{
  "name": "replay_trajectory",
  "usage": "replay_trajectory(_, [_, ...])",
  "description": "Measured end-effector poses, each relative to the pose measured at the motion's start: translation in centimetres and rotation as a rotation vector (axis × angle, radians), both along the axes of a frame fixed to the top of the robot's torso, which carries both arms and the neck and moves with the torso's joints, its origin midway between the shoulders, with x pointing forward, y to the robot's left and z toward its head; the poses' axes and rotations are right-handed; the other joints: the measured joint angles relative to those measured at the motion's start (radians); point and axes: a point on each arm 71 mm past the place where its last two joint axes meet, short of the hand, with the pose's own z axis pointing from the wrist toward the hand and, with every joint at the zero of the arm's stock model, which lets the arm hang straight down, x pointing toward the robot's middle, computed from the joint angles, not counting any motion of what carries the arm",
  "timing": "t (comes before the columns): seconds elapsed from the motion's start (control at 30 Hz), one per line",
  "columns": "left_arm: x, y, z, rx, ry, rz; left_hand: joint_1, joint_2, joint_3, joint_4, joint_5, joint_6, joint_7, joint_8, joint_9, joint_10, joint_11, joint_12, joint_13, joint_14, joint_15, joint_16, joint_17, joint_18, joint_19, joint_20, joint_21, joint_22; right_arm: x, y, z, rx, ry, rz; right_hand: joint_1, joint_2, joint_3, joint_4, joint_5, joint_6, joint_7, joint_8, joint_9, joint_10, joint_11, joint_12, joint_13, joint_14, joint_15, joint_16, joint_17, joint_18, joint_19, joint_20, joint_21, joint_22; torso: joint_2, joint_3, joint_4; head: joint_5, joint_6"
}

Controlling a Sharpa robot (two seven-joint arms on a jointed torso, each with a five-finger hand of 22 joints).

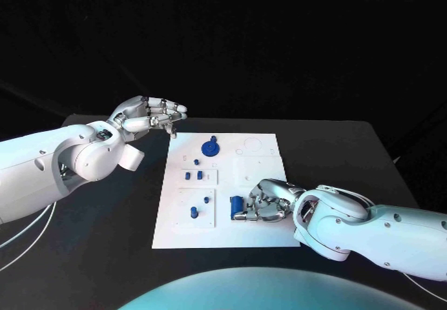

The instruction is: Assemble the parts on the task board

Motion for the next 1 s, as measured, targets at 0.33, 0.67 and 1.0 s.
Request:
replay_trajectory(0.33, [0.00,-0.07,0.00,-0.001,0.000,-0.002,0.000,0.000,0.000,0.000,0.000,0.000,0.000,0.000,-0.001,0.000,0.000,0.000,-0.001,0.000,0.000,0.000,0.000,0.000,0.000,0.000,0.000,0.001,0.43,-0.44,-0.34,-0.019,-0.002,-0.007,0.047,0.047,0.008,-0.003,0.000,-0.004,-0.004,0.008,0.003,0.000,0.000,0.000,0.000,0.000,0.000,0.000,0.000,0.000,-0.004,-0.004,0.012,0.000,0.001,-0.0004,0.0004,-0.004,0.003])
replay_trajectory(0.67, [0.02,-0.08,0.00,-0.001,0.000,-0.002,0.000,0.000,0.000,0.000,0.000,0.000,0.000,0.000,-0.001,0.000,0.000,0.000,-0.001,0.000,0.000,0.000,0.000,0.000,0.000,0.000,0.000,0.001,0.50,-0.44,-0.45,-0.025,-0.009,-0.006,0.101,0.087,0.030,-0.009,-0.004,-0.011,-0.005,0.012,0.003,0.000,0.000,0.002,0.000,0.000,0.000,0.000,0.000,0.000,-0.004,-0.004,0.012,0.000,0.000,-0.0005,-0.0004,-0.002,0.002])
replay_trajectory(1.0, [0.26,0.73,-0.09,0.005,0.000,0.016,0.000,0.000,0.000,0.000,0.000,0.000,0.000,0.005,-0.001,0.000,0.000,0.000,-0.001,0.000,0.000,0.000,0.000,0.000,0.000,0.000,0.000,0.001,0.30,-0.29,-0.13,-0.027,-0.027,-0.001,0.131,0.079,0.044,-0.009,-0.004,-0.014,-0.007,0.012,0.002,0.004,-0.003,0.004,0.002,0.000,0.000,0.000,0.000,0.000,-0.004,-0.004,0.012,0.000,0.000,0.0008,-0.0004,0.000,0.005])
